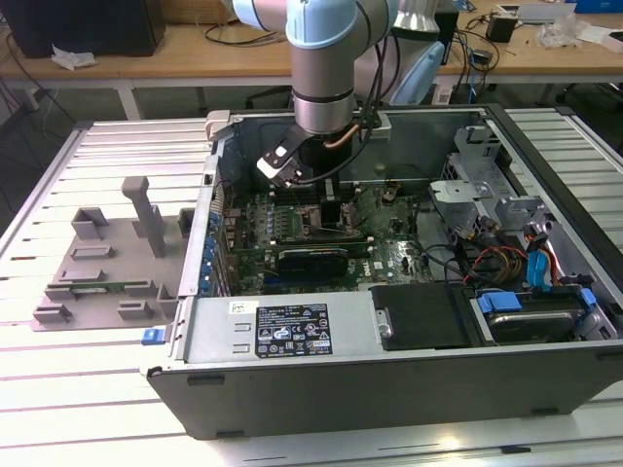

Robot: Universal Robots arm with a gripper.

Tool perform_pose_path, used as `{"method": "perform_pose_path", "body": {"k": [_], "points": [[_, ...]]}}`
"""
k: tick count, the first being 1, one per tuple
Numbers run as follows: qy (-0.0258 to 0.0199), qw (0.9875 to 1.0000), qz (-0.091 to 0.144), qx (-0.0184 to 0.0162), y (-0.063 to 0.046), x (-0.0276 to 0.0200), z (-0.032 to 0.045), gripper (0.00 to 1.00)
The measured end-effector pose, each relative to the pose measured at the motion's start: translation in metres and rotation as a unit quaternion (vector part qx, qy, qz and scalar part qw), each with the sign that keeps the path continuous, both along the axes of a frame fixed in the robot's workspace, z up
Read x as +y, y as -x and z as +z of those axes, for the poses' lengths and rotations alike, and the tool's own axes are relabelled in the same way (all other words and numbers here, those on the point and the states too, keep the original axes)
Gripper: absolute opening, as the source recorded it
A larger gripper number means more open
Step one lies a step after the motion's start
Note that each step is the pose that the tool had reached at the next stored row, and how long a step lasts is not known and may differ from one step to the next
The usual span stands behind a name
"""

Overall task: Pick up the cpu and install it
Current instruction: 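Place the cpu into insertion slot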

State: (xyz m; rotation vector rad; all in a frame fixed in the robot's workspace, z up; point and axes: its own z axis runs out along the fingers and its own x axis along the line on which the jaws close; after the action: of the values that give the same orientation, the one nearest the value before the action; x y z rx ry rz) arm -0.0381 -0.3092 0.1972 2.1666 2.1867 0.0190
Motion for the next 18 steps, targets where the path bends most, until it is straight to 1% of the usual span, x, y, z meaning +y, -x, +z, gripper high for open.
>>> {"method": "perform_pose_path", "body": {"k": [7,8,10,12,18], "points": [[-0.0001,1.0,0.0,0.0,-0.0009,0.0001,0.0,0.55],[-0.0004,1.0,0.0,-0.0005,-0.0011,0.0002,-0.0002,0.55],[-0.0003,1.0,0.0,-0.0002,-0.0011,0.0002,-0.0002,0.55],[-0.0001,1.0,0.0,-0.0001,-0.001,0.0001,-0.0001,0.68],[-0.0001,1.0,0.0,0.0,-0.001,0.0001,-0.0001,0.68]]}}
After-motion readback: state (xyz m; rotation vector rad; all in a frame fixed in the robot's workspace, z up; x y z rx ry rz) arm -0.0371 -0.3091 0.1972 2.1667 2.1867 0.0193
